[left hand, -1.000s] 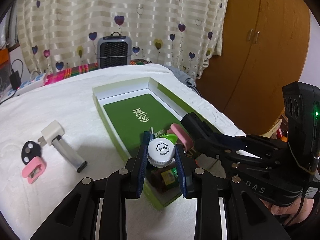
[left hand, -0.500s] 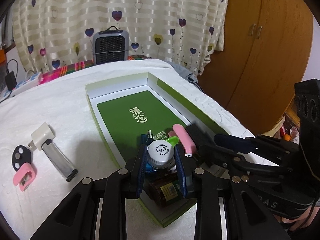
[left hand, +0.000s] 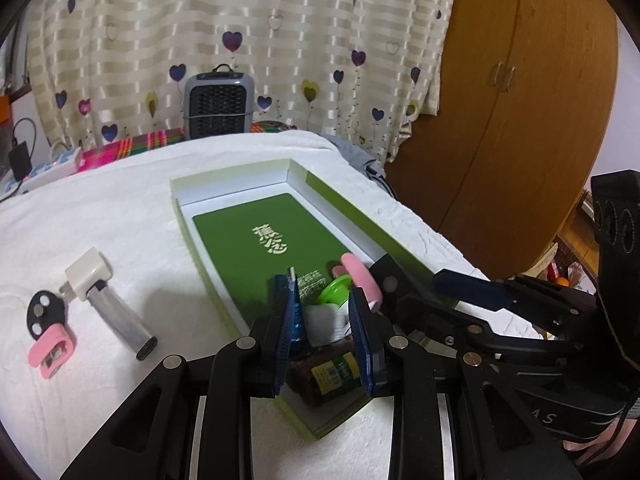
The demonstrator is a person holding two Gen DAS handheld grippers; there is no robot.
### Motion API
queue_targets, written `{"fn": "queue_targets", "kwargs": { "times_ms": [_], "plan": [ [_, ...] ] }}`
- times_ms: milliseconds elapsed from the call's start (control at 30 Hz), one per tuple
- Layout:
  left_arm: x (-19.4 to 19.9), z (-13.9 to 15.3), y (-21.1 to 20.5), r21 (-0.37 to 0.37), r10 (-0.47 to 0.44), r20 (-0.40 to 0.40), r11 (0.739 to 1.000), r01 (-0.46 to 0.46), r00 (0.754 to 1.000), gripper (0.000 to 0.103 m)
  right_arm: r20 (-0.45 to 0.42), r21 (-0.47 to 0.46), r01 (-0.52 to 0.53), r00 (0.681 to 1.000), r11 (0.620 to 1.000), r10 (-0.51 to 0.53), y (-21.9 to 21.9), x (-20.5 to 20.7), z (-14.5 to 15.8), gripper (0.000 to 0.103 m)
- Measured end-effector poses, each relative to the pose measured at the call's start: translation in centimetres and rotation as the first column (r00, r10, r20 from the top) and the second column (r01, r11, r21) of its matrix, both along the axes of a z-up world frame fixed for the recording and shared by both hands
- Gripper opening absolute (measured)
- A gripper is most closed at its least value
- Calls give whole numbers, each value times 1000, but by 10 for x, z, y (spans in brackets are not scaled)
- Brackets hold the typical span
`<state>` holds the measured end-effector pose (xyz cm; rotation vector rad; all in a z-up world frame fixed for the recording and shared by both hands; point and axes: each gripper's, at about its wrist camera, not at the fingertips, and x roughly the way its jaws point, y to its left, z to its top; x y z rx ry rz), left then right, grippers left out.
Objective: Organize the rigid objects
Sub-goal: 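Lower both items into the green box and open both tools, then withdraw both tools from the box toward the remaining items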
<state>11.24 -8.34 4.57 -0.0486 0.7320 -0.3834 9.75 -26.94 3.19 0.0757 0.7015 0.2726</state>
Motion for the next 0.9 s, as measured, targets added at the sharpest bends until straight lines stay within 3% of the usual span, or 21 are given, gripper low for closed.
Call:
{"fn": "queue_targets", "kwargs": {
  "times_ms": [900],
  "plan": [
    [-33,-5,57,39,111,-12,993,-110,994,27,1,1,-135,991,991,135,57,-19,5,45]
  ]
}}
